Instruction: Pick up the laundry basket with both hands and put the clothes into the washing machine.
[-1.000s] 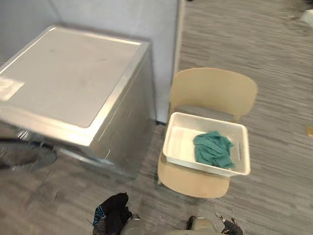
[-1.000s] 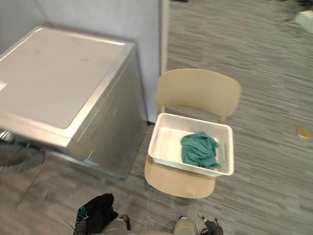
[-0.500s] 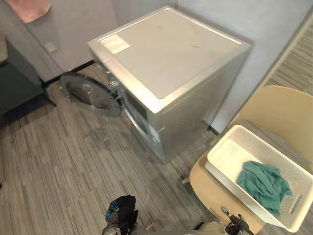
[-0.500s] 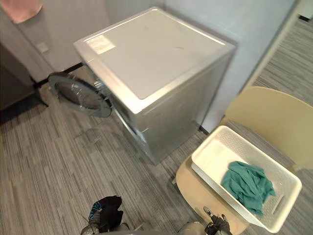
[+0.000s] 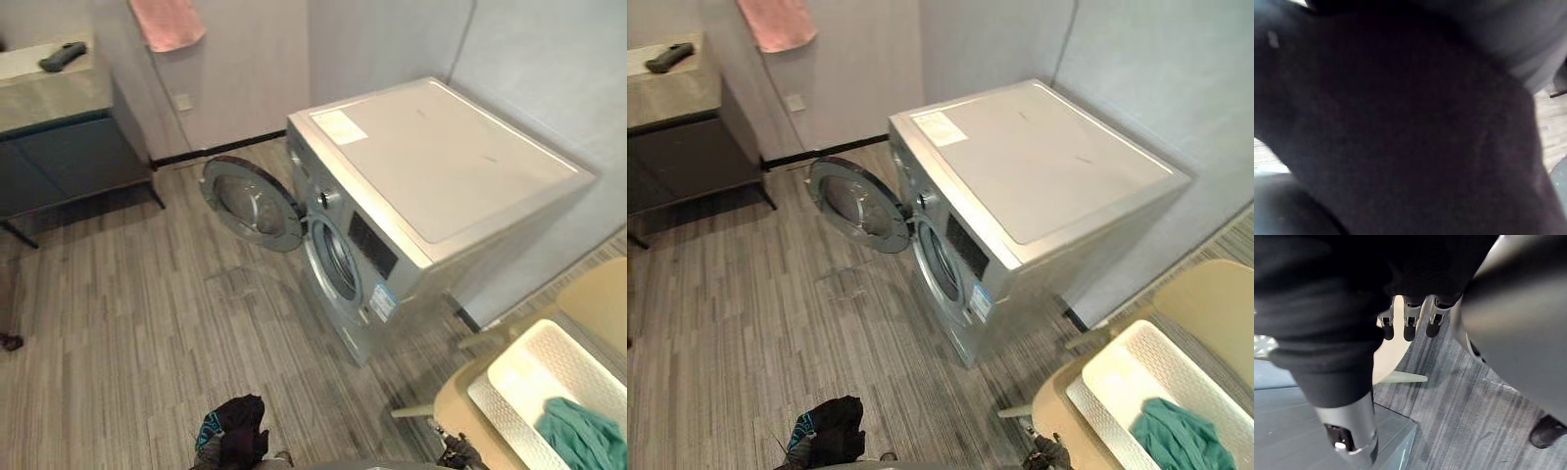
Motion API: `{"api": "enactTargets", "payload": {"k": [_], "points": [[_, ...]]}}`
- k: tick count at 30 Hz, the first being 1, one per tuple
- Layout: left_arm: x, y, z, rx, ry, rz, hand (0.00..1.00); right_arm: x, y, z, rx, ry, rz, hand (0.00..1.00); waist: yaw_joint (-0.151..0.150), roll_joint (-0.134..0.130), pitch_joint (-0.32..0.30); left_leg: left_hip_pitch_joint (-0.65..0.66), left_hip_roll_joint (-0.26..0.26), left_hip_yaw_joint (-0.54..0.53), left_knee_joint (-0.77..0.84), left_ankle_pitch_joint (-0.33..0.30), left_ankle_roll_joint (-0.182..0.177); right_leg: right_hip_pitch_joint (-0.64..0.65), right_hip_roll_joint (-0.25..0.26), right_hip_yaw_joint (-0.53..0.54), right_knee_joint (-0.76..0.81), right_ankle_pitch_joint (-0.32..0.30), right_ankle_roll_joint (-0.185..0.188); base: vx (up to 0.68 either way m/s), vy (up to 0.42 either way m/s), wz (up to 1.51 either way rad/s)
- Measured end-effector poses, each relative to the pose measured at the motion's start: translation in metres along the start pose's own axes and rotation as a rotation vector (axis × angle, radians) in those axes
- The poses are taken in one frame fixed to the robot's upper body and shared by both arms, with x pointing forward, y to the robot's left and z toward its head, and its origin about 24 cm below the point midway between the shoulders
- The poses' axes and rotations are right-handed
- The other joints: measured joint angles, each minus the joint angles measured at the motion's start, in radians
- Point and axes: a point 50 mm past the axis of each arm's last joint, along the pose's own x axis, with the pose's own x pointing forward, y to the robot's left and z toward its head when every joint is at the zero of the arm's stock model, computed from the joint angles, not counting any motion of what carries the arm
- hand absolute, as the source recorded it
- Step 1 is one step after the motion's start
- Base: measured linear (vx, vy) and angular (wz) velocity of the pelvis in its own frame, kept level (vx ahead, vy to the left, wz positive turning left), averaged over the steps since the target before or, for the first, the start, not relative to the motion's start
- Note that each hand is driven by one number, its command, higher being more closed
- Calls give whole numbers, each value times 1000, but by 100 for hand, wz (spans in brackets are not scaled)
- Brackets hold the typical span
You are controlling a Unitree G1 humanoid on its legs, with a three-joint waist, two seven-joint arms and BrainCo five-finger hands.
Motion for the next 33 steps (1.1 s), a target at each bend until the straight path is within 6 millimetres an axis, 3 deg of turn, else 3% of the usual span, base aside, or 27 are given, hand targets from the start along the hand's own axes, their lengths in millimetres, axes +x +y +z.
{"api": "enactTargets", "payload": {"k": [1, 3, 5, 6, 7, 8, 9, 11, 12, 13, 16, 17, 18, 19, 21, 22, 23, 24, 25, 26, 27, 29, 30, 31, 32, 33], "points": [[0, -1, 1, 1, -1, -2, 100, -1, 3, -5, 5, 13, 15, 0, -3, -9, 9, 0, 7, -55, -1, -6, 8, -41, 121, 129, 12, -104, -1, 18, -129, 92], [1, 1, 4, -18, -1, 5, 100, -3, 6, -12, 15, 28, 24, 0, -12, -30, 19, 2, -3, -101, -5, -17, 6, -75, 207, 192, -27, -161, 9, -12, -164, 88], [2, 5, 3, -61, 12, 18, 100, -5, 3, -20, 33, 49, 17, 0, -15, -66, 20, 1, -30, -109, 5, -26, -9, -11, 221, 207, -103, -214, 27, 36, -151, 63], [3, 5, 7, -98, 6, 16, 100, -5, 1, -20, 73, 44, 7, 0, -20, -58, 37, -34, -33, -33, 161, -65, 19, 14, 220, 200, -103, -231, 24, 128, -116, 53], [2, -4, 6, -124, 12, 0, 100, -5, -6, -15, 93, 17, -5, 0, -38, -34, 56, -50, -25, -1, 236, -107, 71, -26, 227, 216, 41, -218, 3, 114, -102, 57], [2, -6, 6, -137, 15, -2, 100, -6, -7, -9, 111, -13, -5, 0, -43, -14, 62, -29, -8, -45, 206, -138, 68, -84, 239, 247, 140, -228, -26, 62, -206, 63], [3, -17, 17, -140, -9, -28, 100, -7, -10, -12, 111, -12, -11, 0, -45, -8, 52, 0, 21, -85, 145, -132, -21, -143, 324, 320, 34, -329, -17, 38, -224, 55], [4, -20, 27, -128, -36, -39, 100, -9, -6, -23, 108, 19, -2, 0, -50, -63, 48, 0, -5, -115, 116, -124, -33, -161, 342, 356, -128, -297, -13, 86, -253, 84], [4, -25, 37, -129, -62, -54, 100, -13, -8, -39, 130, 67, -20, 0, -58, -87, 37, 0, -5, -161, 111, -112, -52, -157, 342, 326, -126, -278, -35, 182, -219, 97], [3, -34, 44, -137, -83, -81, 100, -14, -9, -42, 142, 74, -29, 0, -52, -90, 29, -11, 14, -172, 146, -118, -56, -148, 353, 295, -134, -283, -38, 274, -243, 94], [-2, -53, 41, -154, -82, -133, 100, -10, -11, -28, 144, 29, -29, 0, -65, -18, 41, -41, 83, -193, 329, -208, -135, -69, 419, 248, -194, -280, -60, 297, -154, 21], [-4, -57, 37, -160, -71, -141, 100, -9, -8, -22, 139, 8, -16, 0, -71, 0, 29, -77, 86, -195, 433, -215, -143, -36, 430, 250, -211, -284, -67, 330, -52, -2], [-4, -58, 36, -165, -69, -144, 100, -9, -6, -19, 139, -3, -9, 0, -73, 8, 27, -102, 86, -202, 499, -208, -154, -22, 432, 250, -217, -285, -68, 386, -27, -2], [-4, -58, 41, -171, -86, -146, 100, -7, -2, -11, 137, -27, 6, 0, -76, 24, 34, -175, 85, -217, 699, -143, -210, 24, 433, 251, -234, -285, -68, 264, 27, -11], [-5, -59, 43, -183, -98, -143, 100, -7, 2, -5, 120, -51, 26, 0, -69, 35, 36, -243, 101, -184, 881, -5, -210, 73, 431, 275, -253, -285, -68, 226, 64, -40], [-5, -53, 45, -189, -116, -123, 100, -6, 8, 1, 114, -71, 47, 0, -43, 32, 41, -279, 137, -121, 988, 79, -206, 116, 422, 314, -274, -284, -68, 169, 76, -63], [-5, -52, 45, -187, -119, -118, 100, -6, 10, 4, 113, -80, 52, 0, -41, 35, 41, -293, 158, -88, 1029, 62, -188, 135, 417, 330, -286, -284, -68, 228, 127, -72], [-5, -49, 46, -186, -130, -109, 100, -6, 11, 6, 128, -89, 37, 0, -45, 37, 42, -323, 186, -19, 1071, 14, -110, 168, 394, 356, -311, -284, -68, 289, 214, -63], [-4, -44, 47, -177, -141, -91, 100, -7, 3, 2, 124, -79, 13, 0, -44, 17, 41, -352, 206, 37, 1042, -31, -43, 180, 349, 381, -324, -282, -64, 301, 238, -65], [-3, -40, 48, -174, -152, -76, 100, -7, 1, 0, 122, -70, 7, 0, -44, 5, 42, -361, 217, 61, 1001, -45, -19, 181, 325, 394, -328, -277, -55, 322, 268, -86], [-1, -30, 49, -166, -160, -49, 100, -6, 0, -2, 120, -59, 2, 0, -45, -12, 44, -365, 248, 75, 823, -49, -4, 182, 275, 420, -329, -257, -20, 290, 273, -77], [0, -28, 46, -152, -148, -39, 100, -7, -4, -7, 115, -43, -9, 0, -46, -11, 43, -342, 267, 41, 568, -23, 23, 191, 241, 436, -323, -245, 12, 276, 321, -50], [0, -29, 44, -151, -140, -37, 100, -7, -6, -10, 111, -32, -16, 0, -43, -12, 39, -329, 273, 4, 423, 16, 52, 196, 219, 445, -312, -249, 50, 367, 563, -30], [-1, -30, 40, -159, -128, -40, 100, -9, -15, -16, 106, -17, -39, 0, -40, 3, 18, -317, 274, -62, 263, 114, 98, 193, 193, 455, -284, -276, 101, 384, 610, -32], [-1, -32, 35, -159, -112, -42, 100, -9, -20, -16, 100, -17, -52, 0, -39, 17, -1, -317, 267, -92, 232, 163, 112, 190, 183, 464, -273, -291, 125, 403, 638, -30], [-2, -34, 25, -159, -79, -46, 100, -9, -32, -14, 96, -17, -83, 0, -46, 48, -39, -324, 244, -148, 230, 144, 33, 190, 168, 478, -264, -311, 160, 413, 680, 7]]}}
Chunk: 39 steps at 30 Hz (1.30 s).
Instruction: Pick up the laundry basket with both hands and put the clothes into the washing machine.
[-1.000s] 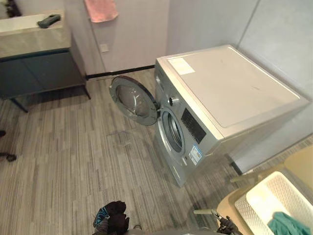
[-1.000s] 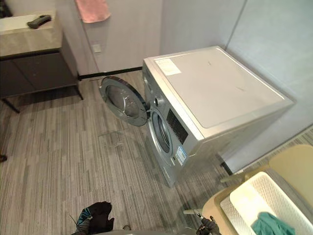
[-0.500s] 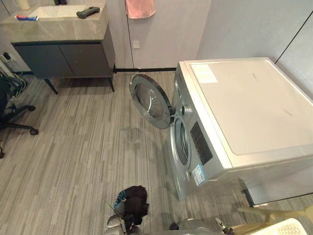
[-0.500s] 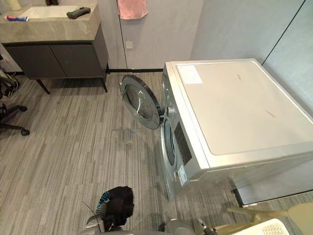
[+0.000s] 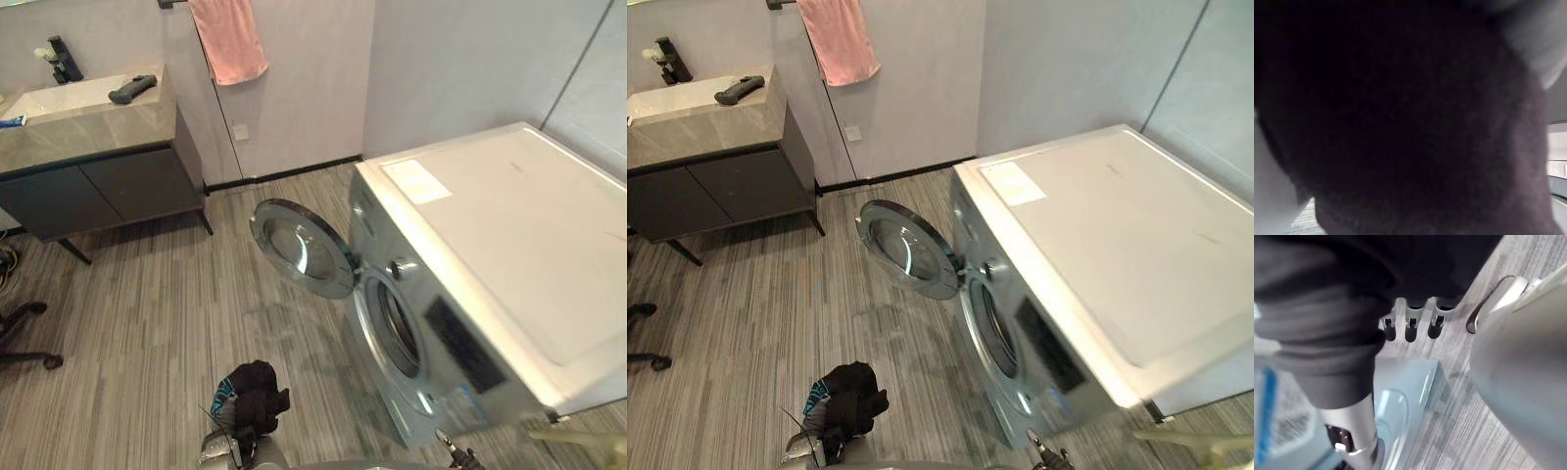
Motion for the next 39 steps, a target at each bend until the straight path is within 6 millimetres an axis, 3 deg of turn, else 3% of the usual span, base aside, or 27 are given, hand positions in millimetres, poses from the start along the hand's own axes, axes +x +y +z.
{"api": "enactTargets", "payload": {"k": [1, 2, 3, 4, 5, 6, 7, 9, 10, 11, 12, 13, 14, 15, 18, 20, 24, 27, 28, 29, 30, 31, 32, 33, 34, 36, 39], "points": [[2, 6, 0, 12, 8, 11, 100, -2, -1, -15, 14, 63, -14, 0, -21, -46, -17, -28, -62, 2, 48, -39, -206, -2, -68, 19, 22, -9, 15, 458, 714, 28], [3, 19, 4, 22, -1, 44, 100, -5, 8, -32, 41, 128, -4, 0, -22, -92, -31, -33, -99, 16, 55, -55, -190, -27, -85, 70, 39, 40, -7, 426, 681, 30], [4, 25, 3, 20, 3, 59, 100, -6, 9, -34, 51, 133, -7, 0, -16, -96, -34, -33, -101, 22, 57, -58, -194, -37, -84, 91, 34, 93, 5, 302, 445, -4], [3, 30, -4, 24, 32, 71, 100, -5, 3, -30, 80, 119, -28, 0, -5, -95, -36, -29, -101, 32, 69, -70, -183, -36, -81, 126, 7, 196, 50, 275, 421, -26], [3, 32, -6, 17, 41, 75, 100, -5, 0, -28, 107, 105, -41, 0, -4, -92, -37, -30, -109, 50, 91, -91, -160, -44, -91, 153, -16, 282, 58, 259, 389, -29], [3, 33, -5, 25, 42, 74, 100, -4, -1, -25, 109, 95, -43, 0, 0, -88, -40, -33, -112, 65, 101, -102, -148, -55, -97, 166, -25, 324, 52, 202, 368, -69], [3, 30, -6, 57, 44, 59, 100, -1, 6, -14, 103, 60, -18, 0, 3, -88, -53, -32, -121, 132, 106, -122, -116, -120, -124, 205, -27, 426, 0, 127, 388, -101], [2, 24, -8, 104, 45, 34, 100, 0, 15, -4, 82, 25, 19, 0, 4, -70, -51, -11, -124, 222, 96, -141, -84, -200, -160, 165, -45, 572, -131, 66, 409, -132], [0, 19, -12, 133, 54, 14, 100, 2, 20, 2, 43, 14, 42, 0, 1, -37, -48, 32, -111, 297, 63, -154, -55, -227, -175, 73, -61, 634, -168, 40, 353, -125], [0, 19, -13, 149, 57, 10, 100, 1, 23, 1, 32, 10, 55, 0, -2, -23, -40, 59, -102, 336, 47, -149, -41, -247, -166, 23, -8, 566, -152, 37, 320, -142], [1, 24, -13, 167, 63, 20, 100, 1, 26, 3, 7, 9, 73, 0, -9, -28, -39, 122, -108, 396, -2, -142, -26, -272, -138, -115, 116, 433, -152, 11, 263, -137], [2, 29, -11, 173, 61, 31, 100, 0, 27, -2, -16, 21, 84, 0, -10, -36, -37, 187, -111, 468, -47, -138, -17, -278, -103, -261, 206, 323, -183, -28, 196, -145], [2, 30, -11, 175, 60, 34, 100, 0, 30, -2, -31, 21, 95, 0, -8, -39, -35, 215, -118, 499, -72, -135, -14, -278, -77, -308, 231, 274, -184, -95, 238, -177], [2, 28, -9, 199, 56, 21, 100, 1, 35, 2, -56, 9, 119, 0, -15, -40, -34, 276, -148, 585, -159, -123, -15, -277, -2, -351, 214, 180, -159, -78, 123, -126], [2, 24, -10, 219, 59, -3, 100, 1, 36, -1, -72, 20, 124, 0, -27, -45, -30, 320, -207, 617, -266, -108, -30, -252, 47, -348, 70, 151, -151, -121, 86, -111], [3, 21, -7, 224, 58, -13, 100, 1, 29, -7, -68, 52, 101, 0, -31, -63, -26, 332, -248, 615, -334, -90, -58, -199, 79, -330, -141, 157, -152, -89, -12, -105], [4, -5, 5, 237, 20, -79, 100, 2, 7, -9, 2, 71, 15, 0, -31, -53, -5, 360, -252, 585, -390, -27, -57, -174, 123, -284, -230, 204, -147, -37, -56, -52], [3, -29, 19, 248, -34, -138, 100, 0, 1, -17, 55, 95, -17, 0, -30, -65, 15, 305, -184, 561, -166, -103, -40, -133, 131, -292, -228, 194, -143, 89, -95, 7], [1, -36, 24, 229, -63, -151, 100, 0, 1, -18, 58, 100, -18, 0, -27, -60, 24, 246, -119, 544, 18, -159, -38, -113, 147, -292, -226, 188, -146, 107, -66, 1], [0, -41, 29, 207, -90, -160, 100, 0, 7, -18, 65, 96, -2, 0, -19, -45, 43, 171, -37, 503, 253, -181, -23, -87, 169, -287, -217, 177, -153, 95, -53, -9], [-1, -43, 30, 198, -96, -164, 100, 0, 8, -15, 75, 80, 3, 0, -7, -32, 53, 139, -3, 472, 351, -174, -13, -73, 180, -282, -211, 170, -155, 63, -18, -45], [-4, -47, 27, 185, -95, -173, 100, 1, 10, -8, 57, 55, 12, 0, 6, 0, 69, 92, 28, 381, 483, -137, 22, -62, 198, -253, -181, 144, -157, 32, 9, -54], [-4, -46, 24, 180, -88, -171, 100, 2, 10, -4, 44, 44, 16, 0, 11, 8, 69, 74, 21, 329, 527, -107, 17, -62, 202, -235, -163, 132, -156, 55, 20, -75], [-4, -44, 25, 165, -96, -166, 100, 2, 15, -1, 25, 32, 36, 0, 12, -1, 64, 48, -6, 240, 583, -30, -15, -56, 192, -198, -150, 119, -162, 87, 63, -80], [-4, -39, 22, 161, -94, -155, 100, 3, 24, 1, 5, 24, 65, 0, 23, -13, 70, 20, -34, 192, 621, -2, -18, -55, 179, -155, -155, 112, -175, 87, 63, -86], [-3, -32, 18, 114, -72, -129, 100, 4, 29, 12, -13, -9, 82, 0, 28, 9, 72, 26, -80, 153, 540, -136, -16, -67, 174, -77, -152, 111, -175, 142, 101, -100], [-1, -14, 10, 50, -38, -68, 100, 5, 35, 15, -64, -22, 105, 0, 40, 7, 73, 59, -153, 122, 286, -195, -43, -75, 151, 4, -152, 110, -161, 171, 161, -104]]}}
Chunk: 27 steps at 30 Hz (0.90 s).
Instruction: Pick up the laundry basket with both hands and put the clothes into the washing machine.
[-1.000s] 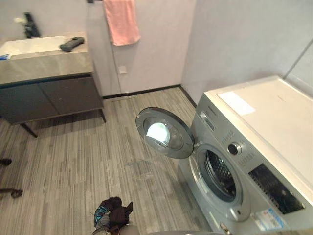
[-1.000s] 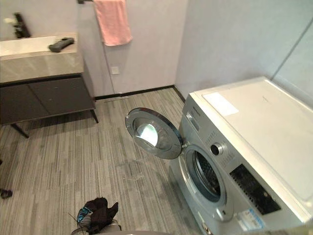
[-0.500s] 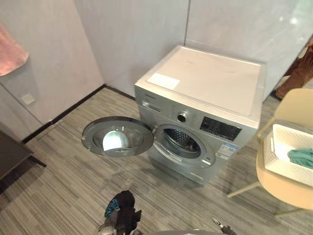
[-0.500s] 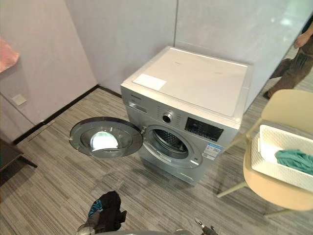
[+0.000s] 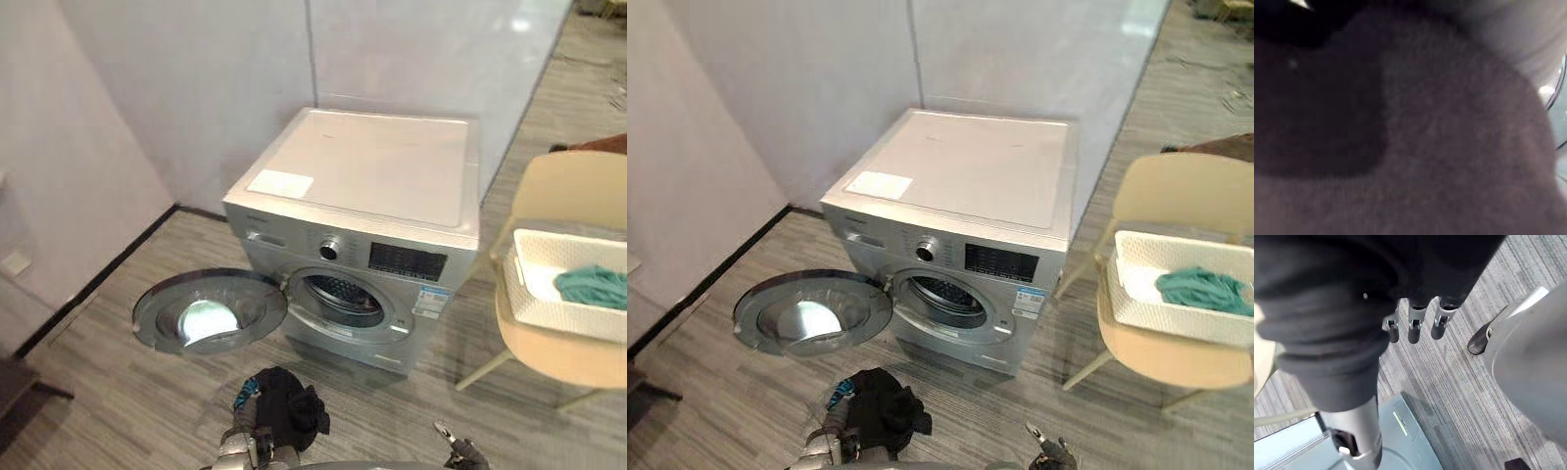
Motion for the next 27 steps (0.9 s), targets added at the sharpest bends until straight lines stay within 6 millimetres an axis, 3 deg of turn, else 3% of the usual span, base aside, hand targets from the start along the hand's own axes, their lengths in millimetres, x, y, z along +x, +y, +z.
{"api": "enactTargets", "payload": {"k": [1, 2, 3, 4, 7, 8, 15, 17, 18, 19, 20, 21, 23, 24, 27], "points": [[-2, 6, -10, -15, 31, 20, 100, 0, -2, 2, -34, -6, 3, 0, 7, 12, -6, 53, -35, -46, -179, 20, -22, -3, 1, 43, 3, -14, 22, 244, 298, -130], [-5, 12, -26, -15, 88, 34, 100, 1, -5, 3, -85, -3, 4, 0, 18, 26, -22, 89, -57, -74, -260, 38, -38, 2, 4, 83, 6, -29, 51, 225, 257, -98], [-5, 15, -30, -47, 109, 45, 100, 0, -5, 2, -107, 3, 8, 0, 11, 24, -33, 98, -77, -67, -276, 36, -32, 8, -12, 94, -3, -23, 56, 269, 215, -64], [-5, 21, -32, -37, 119, 59, 100, 0, -1, -4, -132, 19, 26, 0, 11, -16, -48, 117, -101, -40, -303, 29, -19, 11, -48, 101, -21, -17, 61, 256, 135, -32], [-3, 30, -30, -9, 118, 77, 100, -1, 12, -9, -174, 33, 67, 0, 12, -56, -66, 140, -143, 6, -340, 19, -1, 6, -95, 119, -40, 12, 73, 220, 125, -27], [-3, 28, -29, 11, 121, 67, 100, -1, 10, -11, -175, 40, 69, 0, 12, -50, -65, 163, -150, 15, -359, 20, 3, 15, -101, 119, -49, 31, 69, 244, 138, -17], [2, -4, -6, 204, 29, -64, 100, 1, 0, -10, -230, 64, 48, 0, 11, -40, -64, 184, -159, 26, -391, 6, 24, -3, -105, 116, -28, 59, 71, 128, 27, -6], [1, -16, 3, 227, -16, -100, 100, 1, -1, -5, -232, 45, 49, 0, 10, -25, -43, 189, -139, 33, -392, 5, 25, -84, -74, 124, 119, 59, 71, 44, -30, -26], [-1, -23, 11, 247, -69, -127, 100, 2, 4, 1, -233, 14, 64, 0, 3, -32, -12, 201, -125, 46, -393, 6, 25, -208, -51, 125, 359, 76, 102, 11, -36, -25], [0, -24, 14, 249, -82, -130, 100, 2, 7, 2, -229, 6, 72, 0, -1, -31, 3, 214, -117, 51, -396, 6, 25, -240, -48, 128, 428, 85, 125, 14, -44, -20], [0, -24, 15, 255, -85, -132, 100, 2, 9, 4, -223, -3, 78, 0, -10, -23, 20, 224, -111, 57, -402, 4, 27, -258, -47, 123, 468, 74, 122, 10, -46, -9], [0, -25, 14, 268, -84, -137, 100, 2, 12, 5, -222, -9, 85, 0, -15, -34, 23, 236, -108, 67, -412, 3, 28, -273, -53, 111, 475, 31, 105, 10, -62, -28], [1, -20, 16, 273, -86, -124, 100, 2, 17, 5, -215, -13, 97, 0, -8, -56, 29, 254, -104, 98, -417, -3, 16, -294, -90, 16, 356, 40, 68, 10, -103, -35], [2, -16, 14, 275, -76, -114, 100, 1, 18, 4, -213, -10, 100, 0, -11, -64, 28, 257, -101, 103, -416, -5, 3, -275, -97, -29, 296, 39, 80, 25, -166, -32], [3, -18, 12, 282, -54, -116, 100, 3, 15, 8, -217, -20, 89, 0, -13, -37, 33, 242, -79, 108, -426, 2, -14, -209, -73, -74, 120, 35, 84, 15, -169, -35]]}}
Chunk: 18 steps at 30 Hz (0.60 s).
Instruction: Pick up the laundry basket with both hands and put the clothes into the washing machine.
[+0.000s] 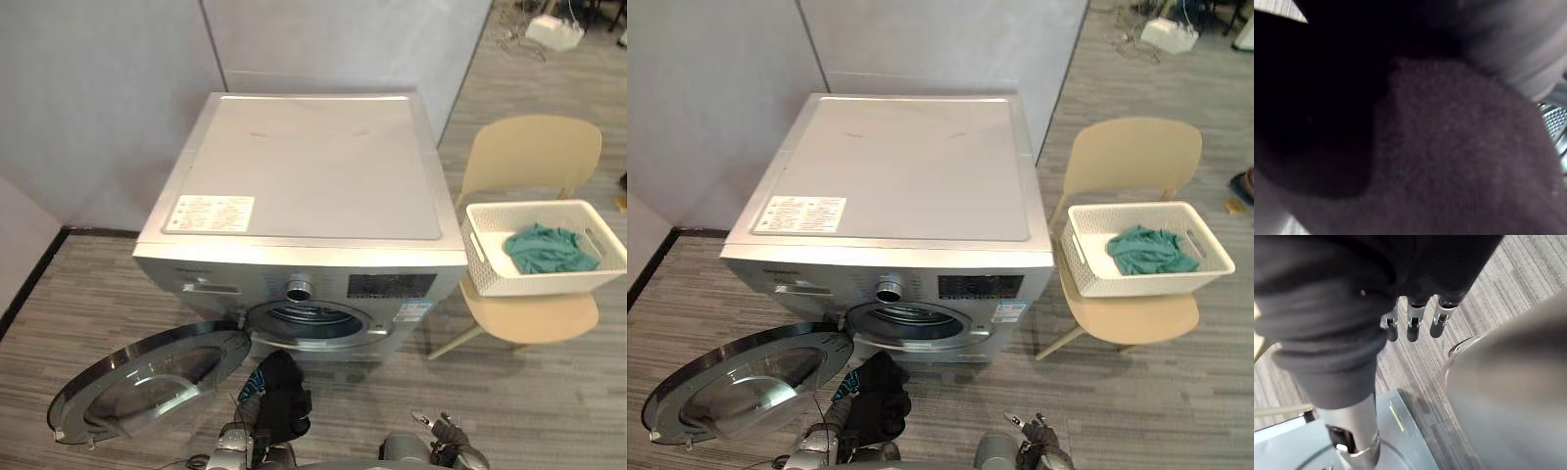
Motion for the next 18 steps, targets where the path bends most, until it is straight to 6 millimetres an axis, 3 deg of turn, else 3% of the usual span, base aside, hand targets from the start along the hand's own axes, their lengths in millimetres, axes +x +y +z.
{"api": "enactTargets", "payload": {"k": [4, 6, 9, 10, 12, 14, 15, 18], "points": [[1, -6, 5, -40, -3, -8, 100, -1, -10, -4, 29, 15, -31, 0, -4, 1, 25, -30, 50, -31, 86, -22, -38, 25, 43, -33, -7, 0, -5, -47, -116, 7], [4, -6, 18, -54, -37, -6, 100, -1, -9, 1, 28, -8, -26, 0, -2, -11, 47, -85, 65, -54, 159, -34, -47, -7, 44, -58, 47, -17, -19, -96, -64, 33], [6, -9, 71, -62, -218, 0, 100, 0, 8, 22, 53, -105, 24, 0, 2, -42, 132, -315, 97, -118, 413, -129, -44, -194, 38, -91, 283, -110, -32, -250, -32, 36], [6, -9, 76, -62, -234, 1, 100, 0, 9, 25, 59, -116, 28, 0, 2, -43, 141, -334, 99, -125, 437, -139, -45, -209, 38, -91, 308, -121, -31, -325, 8, 20], [0, -17, 116, -81, -370, -20, 100, -1, 18, 42, 83, -190, 46, 0, 1, -48, 183, -495, 113, -163, 643, -218, -40, -361, 21, -85, 517, -202, -33, -262, 19, 9], [-3, -19, 134, -103, -424, -23, 100, -2, 22, 50, 94, -216, 54, 0, 2, -51, 195, -555, 113, -168, 713, -241, -36, -423, 9, -76, 593, -229, -34, -142, 15, 1], [-8, -22, 157, -131, -494, -34, 100, -2, 32, 62, 97, -257, 78, 0, 2, -45, 219, -617, 116, -179, 791, -263, -33, -485, 5, -66, 671, -251, -35, -138, 23, -5], [-20, -24, 194, -178, -612, -43, 100, -6, 47, 87, 115, -344, 118, 0, 4, -47, 237, -722, 130, -183, 894, -289, -28, -600, 8, -44, 774, -271, -39, -173, 28, -18]]}}
